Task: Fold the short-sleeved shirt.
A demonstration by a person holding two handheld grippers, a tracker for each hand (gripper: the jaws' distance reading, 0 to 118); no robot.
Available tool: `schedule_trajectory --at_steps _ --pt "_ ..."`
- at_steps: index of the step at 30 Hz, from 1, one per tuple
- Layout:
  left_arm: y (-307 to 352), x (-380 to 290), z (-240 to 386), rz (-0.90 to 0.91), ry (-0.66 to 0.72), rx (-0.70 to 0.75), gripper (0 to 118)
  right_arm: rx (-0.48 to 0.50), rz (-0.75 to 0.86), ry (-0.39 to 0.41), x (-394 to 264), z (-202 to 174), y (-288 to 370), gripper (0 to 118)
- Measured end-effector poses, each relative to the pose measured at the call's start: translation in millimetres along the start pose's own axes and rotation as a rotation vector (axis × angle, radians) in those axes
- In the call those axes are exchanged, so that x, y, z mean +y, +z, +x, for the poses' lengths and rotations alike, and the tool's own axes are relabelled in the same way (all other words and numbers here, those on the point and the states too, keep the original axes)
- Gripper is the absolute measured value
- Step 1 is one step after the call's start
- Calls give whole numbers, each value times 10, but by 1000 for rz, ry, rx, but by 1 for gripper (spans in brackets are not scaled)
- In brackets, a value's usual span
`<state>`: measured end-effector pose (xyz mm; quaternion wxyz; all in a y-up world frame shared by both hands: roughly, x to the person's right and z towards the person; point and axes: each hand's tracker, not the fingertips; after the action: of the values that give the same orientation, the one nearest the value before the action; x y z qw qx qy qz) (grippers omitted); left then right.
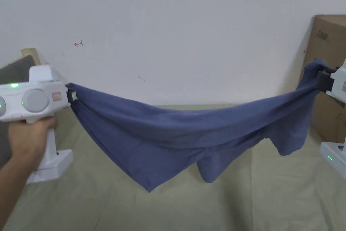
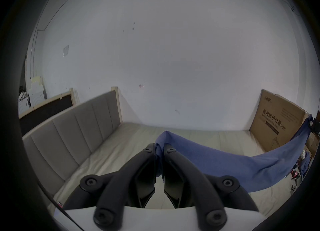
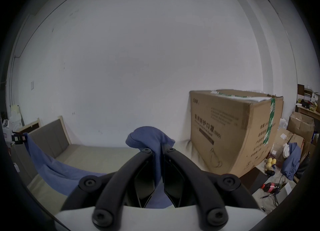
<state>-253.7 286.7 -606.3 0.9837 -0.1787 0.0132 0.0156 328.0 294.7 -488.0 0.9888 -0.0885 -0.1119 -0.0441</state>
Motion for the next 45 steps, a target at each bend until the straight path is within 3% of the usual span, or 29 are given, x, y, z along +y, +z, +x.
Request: schedule_trajectory --at_steps 3,9,15,21,28,35,42,45 --pt "-123 -438 -41 -101 17 -21 5 4 -77 7 -432 -15 -78 4" --pt "27 -1451 -274 -254 92 -18 4 1 -270 -57 -1478 43 122 4" --pt "560 -2409 -569 -385 159 5 4 -27 -396 -136 -2328 215 771 4" --pt "995 -3110 -765 -469 171 37 5 -36 -486 -134 -2873 414 1418 4" --pt "1594 -3529 -923 -512 196 64 5 -67 -523 -231 -3179 701 2042 4" --pt "1951 -3882 -1013 -570 190 88 5 -88 -634 -207 -3445 792 2469 4" --pt "1859 -4215 -990 -685 181 115 5 -161 -850 -171 -3976 756 2367 4" --pt "1866 -4218 -986 -679 174 121 14 -177 -816 -196 -3978 700 2413 5"
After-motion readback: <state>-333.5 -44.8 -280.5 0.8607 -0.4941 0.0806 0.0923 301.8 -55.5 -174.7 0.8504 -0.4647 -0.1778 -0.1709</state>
